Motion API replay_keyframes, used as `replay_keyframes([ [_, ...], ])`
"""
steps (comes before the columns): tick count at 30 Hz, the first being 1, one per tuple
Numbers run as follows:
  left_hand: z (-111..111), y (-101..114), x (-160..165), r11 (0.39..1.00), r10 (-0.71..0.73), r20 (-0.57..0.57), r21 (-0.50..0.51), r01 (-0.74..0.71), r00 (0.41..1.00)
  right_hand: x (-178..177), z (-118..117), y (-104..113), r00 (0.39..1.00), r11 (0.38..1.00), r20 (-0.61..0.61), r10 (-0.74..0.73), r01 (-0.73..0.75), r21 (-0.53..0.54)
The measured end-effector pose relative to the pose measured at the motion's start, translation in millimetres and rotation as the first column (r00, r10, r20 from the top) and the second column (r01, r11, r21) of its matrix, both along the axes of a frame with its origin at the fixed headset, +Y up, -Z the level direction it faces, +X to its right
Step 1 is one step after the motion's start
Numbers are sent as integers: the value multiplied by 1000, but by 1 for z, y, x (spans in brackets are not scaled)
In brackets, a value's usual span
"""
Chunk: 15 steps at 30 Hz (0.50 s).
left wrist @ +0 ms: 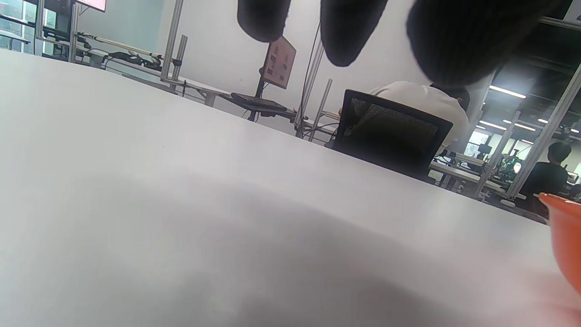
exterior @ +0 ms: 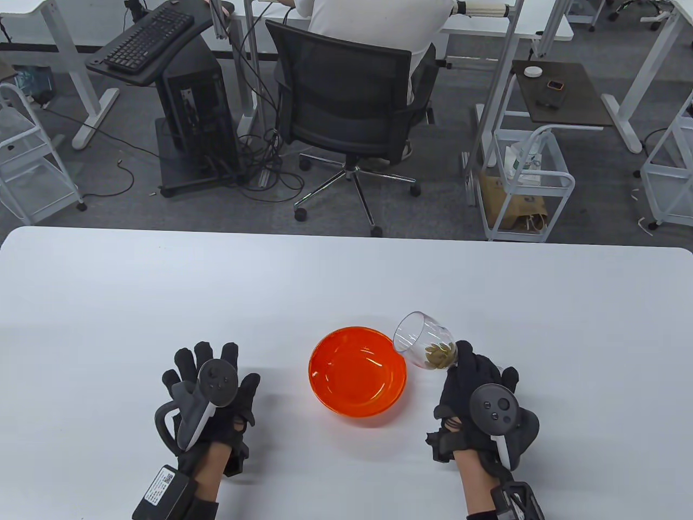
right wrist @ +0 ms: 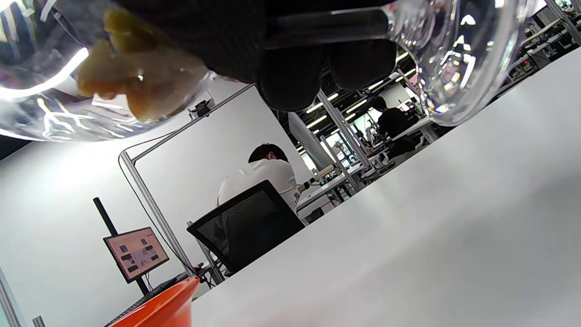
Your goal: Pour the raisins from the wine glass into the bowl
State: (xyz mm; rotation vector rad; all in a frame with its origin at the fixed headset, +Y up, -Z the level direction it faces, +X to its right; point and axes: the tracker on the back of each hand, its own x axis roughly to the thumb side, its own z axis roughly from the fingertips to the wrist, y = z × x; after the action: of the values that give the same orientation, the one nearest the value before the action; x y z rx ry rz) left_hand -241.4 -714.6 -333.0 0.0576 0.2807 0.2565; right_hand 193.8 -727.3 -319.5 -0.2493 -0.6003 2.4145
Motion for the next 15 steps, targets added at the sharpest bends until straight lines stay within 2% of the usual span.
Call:
replay_keyframes([
  [15, 0, -1, 3, 1000, -21, 3, -6, 21, 1000, -5, 4, 3, 983, 983, 12, 182, -182, 14],
])
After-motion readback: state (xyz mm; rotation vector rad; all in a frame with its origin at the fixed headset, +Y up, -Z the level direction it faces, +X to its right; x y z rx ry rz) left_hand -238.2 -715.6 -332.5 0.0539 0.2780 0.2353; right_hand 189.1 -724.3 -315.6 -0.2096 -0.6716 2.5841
